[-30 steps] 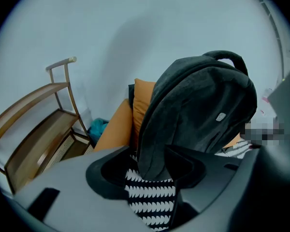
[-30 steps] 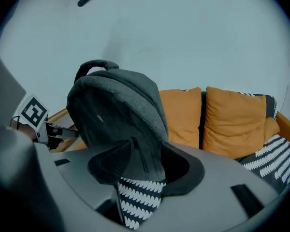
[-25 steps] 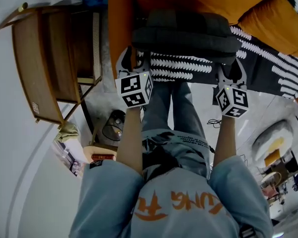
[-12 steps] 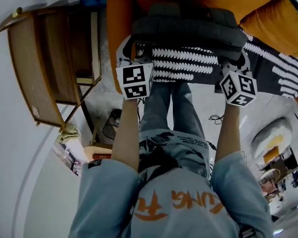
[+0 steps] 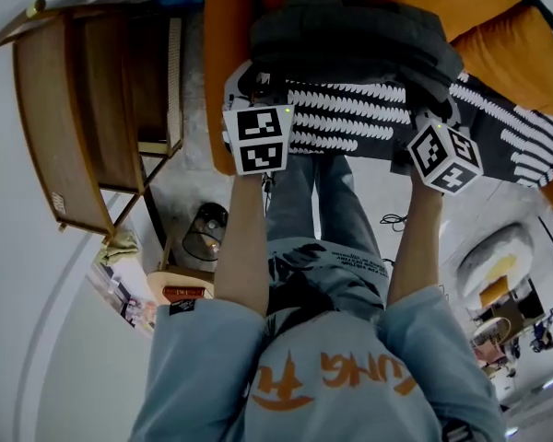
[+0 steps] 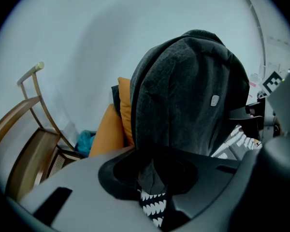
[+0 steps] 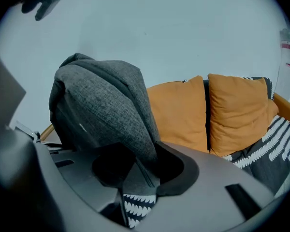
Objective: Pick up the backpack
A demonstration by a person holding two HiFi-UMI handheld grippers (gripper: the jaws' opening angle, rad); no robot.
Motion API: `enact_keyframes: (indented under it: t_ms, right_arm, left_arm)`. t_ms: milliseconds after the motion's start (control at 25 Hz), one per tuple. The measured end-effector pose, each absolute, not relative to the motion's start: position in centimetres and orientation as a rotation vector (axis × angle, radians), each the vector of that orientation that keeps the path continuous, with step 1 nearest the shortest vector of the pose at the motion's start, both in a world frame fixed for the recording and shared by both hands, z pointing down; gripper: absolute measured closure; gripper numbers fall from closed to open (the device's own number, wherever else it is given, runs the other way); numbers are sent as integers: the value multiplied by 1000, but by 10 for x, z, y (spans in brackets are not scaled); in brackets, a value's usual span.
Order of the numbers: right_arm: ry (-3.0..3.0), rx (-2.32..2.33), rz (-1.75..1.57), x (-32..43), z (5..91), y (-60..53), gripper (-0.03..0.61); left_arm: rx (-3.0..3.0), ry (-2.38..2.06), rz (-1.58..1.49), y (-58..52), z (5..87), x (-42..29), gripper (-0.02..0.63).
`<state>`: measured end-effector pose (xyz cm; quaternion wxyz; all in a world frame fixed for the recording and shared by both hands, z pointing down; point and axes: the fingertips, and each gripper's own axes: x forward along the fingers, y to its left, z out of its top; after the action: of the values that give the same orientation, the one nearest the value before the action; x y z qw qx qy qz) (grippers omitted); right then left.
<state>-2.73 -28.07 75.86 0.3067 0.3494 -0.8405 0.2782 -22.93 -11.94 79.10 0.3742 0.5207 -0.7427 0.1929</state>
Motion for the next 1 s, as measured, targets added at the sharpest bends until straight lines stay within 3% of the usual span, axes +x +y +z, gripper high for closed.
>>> enact_keyframes:
  t_ms: [440,1000]
  right_arm:
    - [-2168,994,685,-16,715,-262,479]
    - [-2299,892,540,0,627,-237,486]
  left_arm:
    - [1235,-1925,394,-92,746,-211,535]
    - [1233,-2100,423,-59,627,-185,537]
